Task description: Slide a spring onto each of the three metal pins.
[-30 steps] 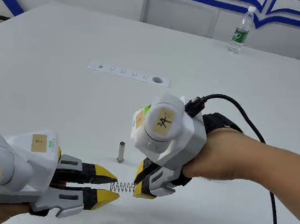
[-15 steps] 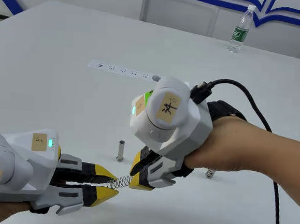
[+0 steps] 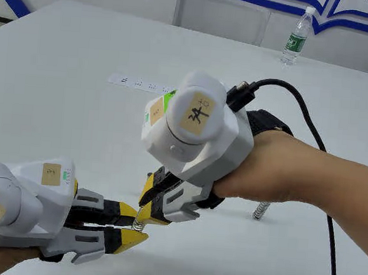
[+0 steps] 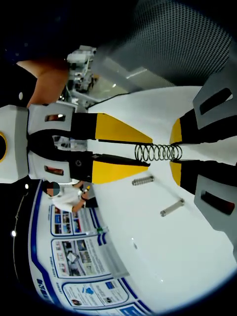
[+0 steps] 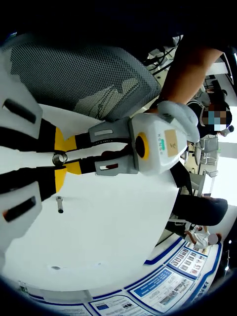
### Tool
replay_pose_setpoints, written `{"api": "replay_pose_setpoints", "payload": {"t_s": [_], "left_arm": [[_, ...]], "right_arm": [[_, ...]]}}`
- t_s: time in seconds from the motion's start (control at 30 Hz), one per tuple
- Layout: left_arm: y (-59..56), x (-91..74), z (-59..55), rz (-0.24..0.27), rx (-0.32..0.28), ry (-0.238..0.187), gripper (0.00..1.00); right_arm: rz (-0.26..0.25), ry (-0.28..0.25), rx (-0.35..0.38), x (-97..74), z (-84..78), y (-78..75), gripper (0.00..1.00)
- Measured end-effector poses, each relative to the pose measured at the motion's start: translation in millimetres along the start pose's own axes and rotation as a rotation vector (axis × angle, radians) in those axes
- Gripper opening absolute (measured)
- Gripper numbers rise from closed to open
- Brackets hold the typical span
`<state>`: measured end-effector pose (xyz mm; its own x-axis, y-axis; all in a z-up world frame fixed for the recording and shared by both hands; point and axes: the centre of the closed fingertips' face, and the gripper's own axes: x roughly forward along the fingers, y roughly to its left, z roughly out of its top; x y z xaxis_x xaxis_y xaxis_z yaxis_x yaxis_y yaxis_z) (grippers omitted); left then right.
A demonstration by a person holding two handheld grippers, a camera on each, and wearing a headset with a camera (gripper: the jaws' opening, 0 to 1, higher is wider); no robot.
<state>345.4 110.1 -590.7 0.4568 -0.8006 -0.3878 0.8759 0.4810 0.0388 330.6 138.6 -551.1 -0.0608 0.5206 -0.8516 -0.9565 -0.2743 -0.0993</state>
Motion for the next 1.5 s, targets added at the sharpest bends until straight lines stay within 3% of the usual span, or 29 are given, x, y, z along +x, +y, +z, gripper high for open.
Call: {"api": "replay_pose_setpoints", "payload": {"t_s": [0.6, 1.07, 1.5], "left_arm": [[2.5, -1.3, 3.0, 0.01, -0.018, -0.017, 0.1], [1.8, -0.9, 5.7, 0.012, -0.012, -0.022, 0.11], [5.6, -3.2, -0.1, 0.033, -0.029, -0.009, 0.23]], "right_arm": [[-0.001, 0.007, 0.032, 1.0, -4.9, -1.1, 0.16], [0.0, 0.011, 0.04, 3.3, -7.5, -2.4, 0.12], [-0.009, 0.027, 0.046, 0.2, -13.1, -6.8, 0.12]]}}
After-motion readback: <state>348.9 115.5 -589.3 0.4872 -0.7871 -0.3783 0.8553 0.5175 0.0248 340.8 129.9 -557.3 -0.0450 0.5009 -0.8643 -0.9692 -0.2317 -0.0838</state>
